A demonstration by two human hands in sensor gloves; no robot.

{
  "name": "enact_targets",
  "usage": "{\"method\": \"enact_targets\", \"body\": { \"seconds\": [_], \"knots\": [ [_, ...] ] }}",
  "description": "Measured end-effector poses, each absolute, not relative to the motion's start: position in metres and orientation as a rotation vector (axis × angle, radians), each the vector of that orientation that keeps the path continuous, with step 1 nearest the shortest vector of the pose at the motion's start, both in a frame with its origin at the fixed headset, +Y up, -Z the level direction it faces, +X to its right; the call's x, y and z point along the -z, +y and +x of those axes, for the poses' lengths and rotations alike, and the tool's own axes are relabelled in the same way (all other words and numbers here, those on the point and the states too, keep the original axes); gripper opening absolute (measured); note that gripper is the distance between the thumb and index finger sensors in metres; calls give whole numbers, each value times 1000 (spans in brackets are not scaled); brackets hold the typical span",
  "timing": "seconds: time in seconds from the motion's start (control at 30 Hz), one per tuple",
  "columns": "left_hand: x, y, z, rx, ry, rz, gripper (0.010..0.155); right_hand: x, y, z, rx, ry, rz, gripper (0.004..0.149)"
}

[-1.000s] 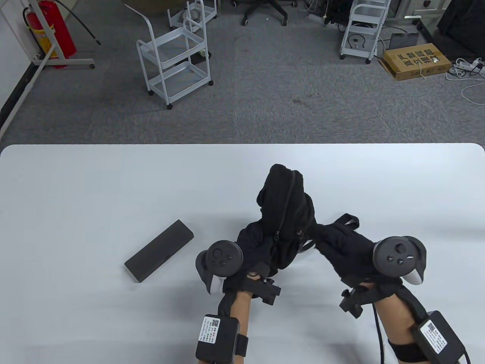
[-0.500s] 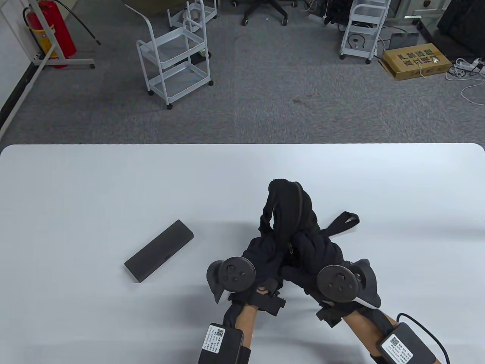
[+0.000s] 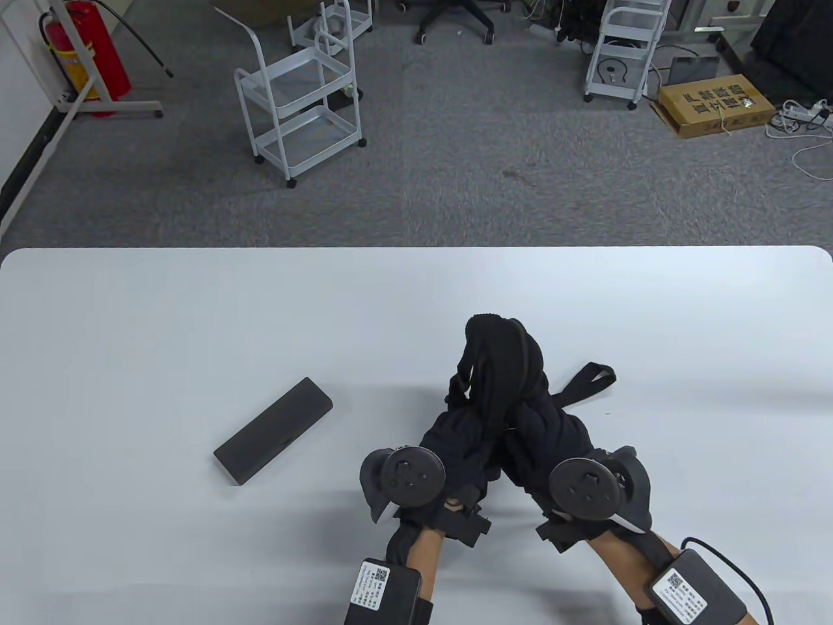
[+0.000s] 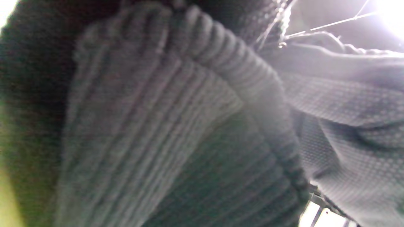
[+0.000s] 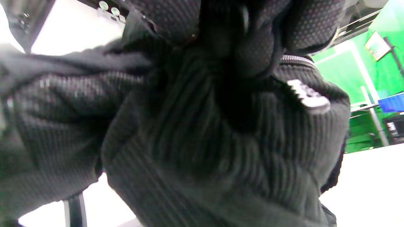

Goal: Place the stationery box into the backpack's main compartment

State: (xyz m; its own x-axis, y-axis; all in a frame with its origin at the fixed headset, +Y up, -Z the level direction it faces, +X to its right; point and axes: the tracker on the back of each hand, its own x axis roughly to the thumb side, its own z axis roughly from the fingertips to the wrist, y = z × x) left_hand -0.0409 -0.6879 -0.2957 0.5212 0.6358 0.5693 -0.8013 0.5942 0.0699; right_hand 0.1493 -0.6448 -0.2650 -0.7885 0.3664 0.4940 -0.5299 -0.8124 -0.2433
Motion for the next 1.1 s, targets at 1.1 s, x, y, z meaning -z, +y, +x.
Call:
{"method": "enact_targets", "body": {
  "seconds": [1.1],
  "knots": [
    [296,-691,-49,-848,-560,316,46,250,-610,172,-2508,-692,617,41]
  ]
}}
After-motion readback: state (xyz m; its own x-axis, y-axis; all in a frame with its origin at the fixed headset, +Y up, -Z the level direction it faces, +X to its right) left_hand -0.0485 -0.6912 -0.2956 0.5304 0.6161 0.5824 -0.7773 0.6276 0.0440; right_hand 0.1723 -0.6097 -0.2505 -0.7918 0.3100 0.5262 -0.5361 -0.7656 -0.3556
